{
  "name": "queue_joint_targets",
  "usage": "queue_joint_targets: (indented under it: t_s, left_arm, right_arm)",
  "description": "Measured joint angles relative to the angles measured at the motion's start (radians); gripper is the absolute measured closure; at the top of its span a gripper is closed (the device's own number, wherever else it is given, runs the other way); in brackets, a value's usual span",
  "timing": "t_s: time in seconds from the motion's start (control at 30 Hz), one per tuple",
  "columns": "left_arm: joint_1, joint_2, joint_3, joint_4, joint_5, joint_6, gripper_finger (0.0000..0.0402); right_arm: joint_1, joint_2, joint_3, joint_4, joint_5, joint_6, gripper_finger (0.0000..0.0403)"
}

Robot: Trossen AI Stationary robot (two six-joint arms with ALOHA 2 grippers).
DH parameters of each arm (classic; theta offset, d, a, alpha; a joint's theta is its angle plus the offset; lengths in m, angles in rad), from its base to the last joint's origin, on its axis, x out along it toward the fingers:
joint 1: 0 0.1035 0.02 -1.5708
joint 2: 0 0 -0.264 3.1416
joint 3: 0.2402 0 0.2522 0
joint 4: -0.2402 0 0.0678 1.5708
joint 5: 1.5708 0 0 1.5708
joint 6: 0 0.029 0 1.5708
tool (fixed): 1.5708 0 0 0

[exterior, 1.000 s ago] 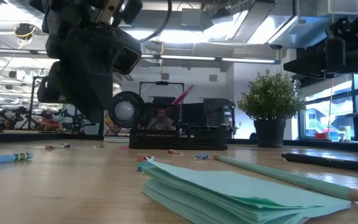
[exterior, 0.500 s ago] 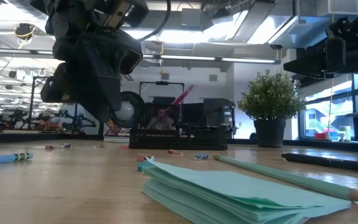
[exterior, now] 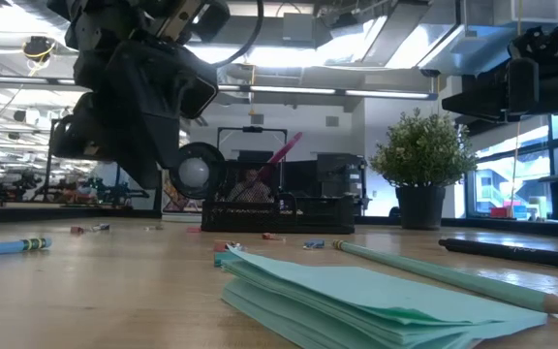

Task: Pick and place office supplies into organizer
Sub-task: Put the blue pencil into the black desk organizer

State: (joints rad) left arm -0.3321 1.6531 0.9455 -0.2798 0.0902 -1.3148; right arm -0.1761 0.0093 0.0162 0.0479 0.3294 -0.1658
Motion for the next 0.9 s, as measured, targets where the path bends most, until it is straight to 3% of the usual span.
queue_joint_targets:
  t_s: [0.4, 0.57, 0.9]
  left_arm:
    - [0.000, 0.000, 0.000, -0.001, -0.009, 0.000, 0.0230]
    - [0.002, -0.001, 0.000, -0.006, 0.071, -0.030, 0.0231]
    - [-0.003, -0.003, 0.000, 0.022, 0.071, -0.050, 0.0235]
  right_arm:
    - [0.000, 0.000, 0.000, 0.000, 0.000, 0.000, 0.0274]
    - [0.000, 0.000, 0.000, 0.000, 0.000, -0.001, 0.0274]
    - [0.000, 0.000, 0.000, 0.000, 0.000, -0.004, 0.0274]
